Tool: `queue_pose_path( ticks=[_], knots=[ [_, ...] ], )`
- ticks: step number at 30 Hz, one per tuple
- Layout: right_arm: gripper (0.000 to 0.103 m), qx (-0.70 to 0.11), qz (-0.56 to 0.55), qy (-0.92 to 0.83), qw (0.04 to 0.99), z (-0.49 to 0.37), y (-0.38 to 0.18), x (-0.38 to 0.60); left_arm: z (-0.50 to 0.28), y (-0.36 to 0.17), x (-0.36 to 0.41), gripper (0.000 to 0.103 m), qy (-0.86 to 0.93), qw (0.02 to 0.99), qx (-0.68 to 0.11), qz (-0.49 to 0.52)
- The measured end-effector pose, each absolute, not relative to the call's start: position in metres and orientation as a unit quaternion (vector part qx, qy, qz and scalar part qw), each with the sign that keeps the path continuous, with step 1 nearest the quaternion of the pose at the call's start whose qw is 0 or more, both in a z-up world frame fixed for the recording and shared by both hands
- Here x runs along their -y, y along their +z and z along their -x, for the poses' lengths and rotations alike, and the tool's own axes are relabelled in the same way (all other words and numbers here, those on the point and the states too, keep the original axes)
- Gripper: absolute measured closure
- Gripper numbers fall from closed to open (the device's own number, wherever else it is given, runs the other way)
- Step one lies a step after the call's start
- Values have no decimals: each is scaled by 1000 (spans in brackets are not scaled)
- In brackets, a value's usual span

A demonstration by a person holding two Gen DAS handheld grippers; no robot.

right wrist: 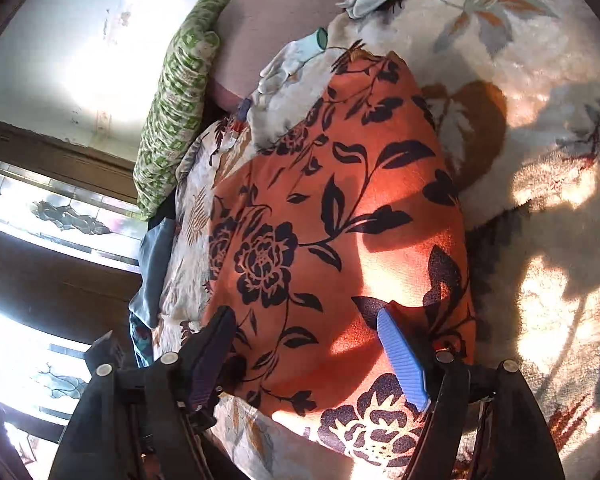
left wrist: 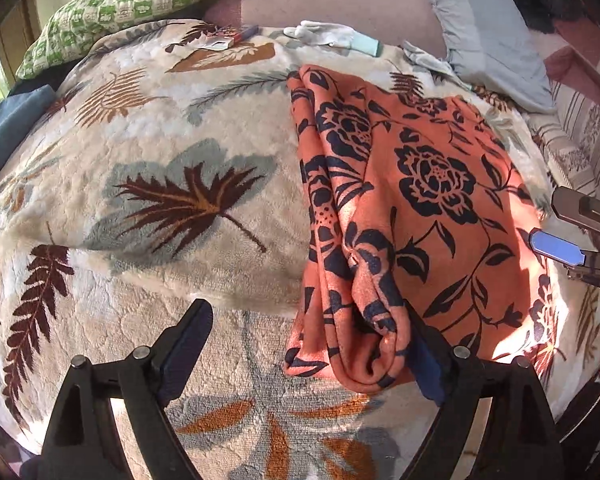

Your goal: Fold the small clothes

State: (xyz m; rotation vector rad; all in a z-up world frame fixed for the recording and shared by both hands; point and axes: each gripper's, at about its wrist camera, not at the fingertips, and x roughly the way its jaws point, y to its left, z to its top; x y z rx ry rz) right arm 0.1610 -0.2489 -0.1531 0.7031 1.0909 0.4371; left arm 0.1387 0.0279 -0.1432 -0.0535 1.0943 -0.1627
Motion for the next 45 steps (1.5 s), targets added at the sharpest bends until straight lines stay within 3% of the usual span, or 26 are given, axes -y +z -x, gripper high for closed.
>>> queue_pose_path(
  ticks=[5,11,14,21,27,33,45],
  knots=[
    [26,-482,-267,211,808,-178,-117,237,-140,-140,-29,13,-79,853,-515,11],
    [25,-512,-269,151,802,-222,-158,248,-142,-139,-29,13,-79,854,-514,15],
    [25,-495,-290,153,805,-219,-146,251,-138,-133,-27,13,-73,860,-505,5],
    [25,-448,-219,141,855,-158,-88,249,-113,-103,-21,13,-71,877,-475,-11],
    [17,-431,-101,84,893,-86,-55,239,-85,-75,-19,13,-43,891,-452,-9],
    [7,-444,-11,25,896,-35,-53,224,-56,-51,-10,9,-36,898,-439,-5],
    [4,-449,18,18,893,-2,-50,210,-28,-15,2,8,-50,911,-410,-11]
  ],
)
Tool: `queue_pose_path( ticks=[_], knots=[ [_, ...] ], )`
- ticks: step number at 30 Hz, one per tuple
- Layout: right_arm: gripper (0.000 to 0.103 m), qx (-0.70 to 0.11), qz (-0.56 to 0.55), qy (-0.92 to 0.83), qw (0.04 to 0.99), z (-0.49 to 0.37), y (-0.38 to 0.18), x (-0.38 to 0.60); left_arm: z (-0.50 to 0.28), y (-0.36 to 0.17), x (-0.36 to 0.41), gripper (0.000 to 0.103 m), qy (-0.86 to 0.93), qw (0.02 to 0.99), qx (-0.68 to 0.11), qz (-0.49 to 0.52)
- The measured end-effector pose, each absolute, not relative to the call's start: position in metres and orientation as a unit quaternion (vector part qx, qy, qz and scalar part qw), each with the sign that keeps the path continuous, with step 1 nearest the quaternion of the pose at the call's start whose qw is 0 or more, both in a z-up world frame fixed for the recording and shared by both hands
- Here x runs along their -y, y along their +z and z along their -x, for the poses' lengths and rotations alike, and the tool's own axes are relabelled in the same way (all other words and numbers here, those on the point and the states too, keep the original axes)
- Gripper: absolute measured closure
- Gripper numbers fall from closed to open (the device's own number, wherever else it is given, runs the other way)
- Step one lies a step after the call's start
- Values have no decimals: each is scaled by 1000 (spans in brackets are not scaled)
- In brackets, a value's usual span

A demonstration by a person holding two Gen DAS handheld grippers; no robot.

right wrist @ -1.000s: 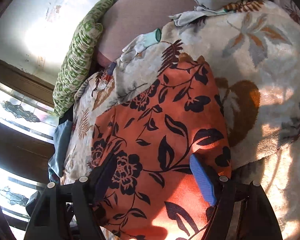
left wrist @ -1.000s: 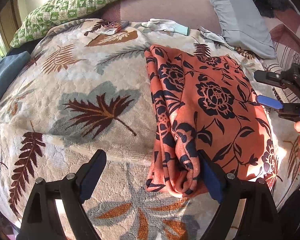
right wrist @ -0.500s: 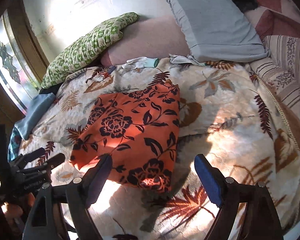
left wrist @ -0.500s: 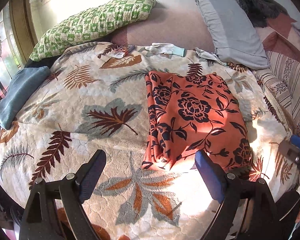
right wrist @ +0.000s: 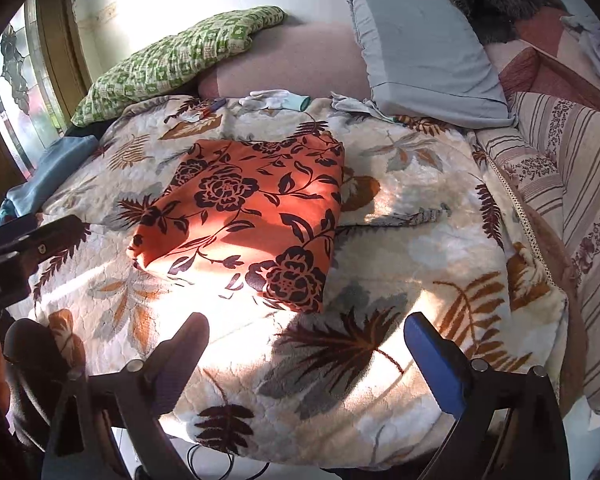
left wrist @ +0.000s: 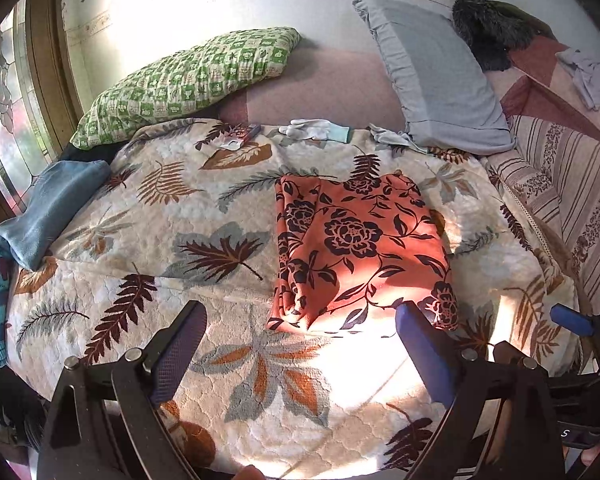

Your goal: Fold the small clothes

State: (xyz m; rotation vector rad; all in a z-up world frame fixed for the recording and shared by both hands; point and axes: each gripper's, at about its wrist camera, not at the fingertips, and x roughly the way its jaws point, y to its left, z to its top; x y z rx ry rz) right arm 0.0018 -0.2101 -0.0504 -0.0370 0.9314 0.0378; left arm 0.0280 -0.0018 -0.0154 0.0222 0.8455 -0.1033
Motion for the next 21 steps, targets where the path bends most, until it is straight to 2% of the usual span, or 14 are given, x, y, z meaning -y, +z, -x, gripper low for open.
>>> queue_pose_path(
  ticks=[9,12,21],
  knots=[
    [4,-442,31,23,896,0,-39,203,-27,-10,5,7,-49,912,-407,-12],
    [4,-442,36,25,896,-2,-39,200,-30,-10,8,0,-43,911,-408,-23],
    [4,-445,36,26,894,-11,-38,201,-44,-9,6,0,-61,908,-415,9]
  ],
)
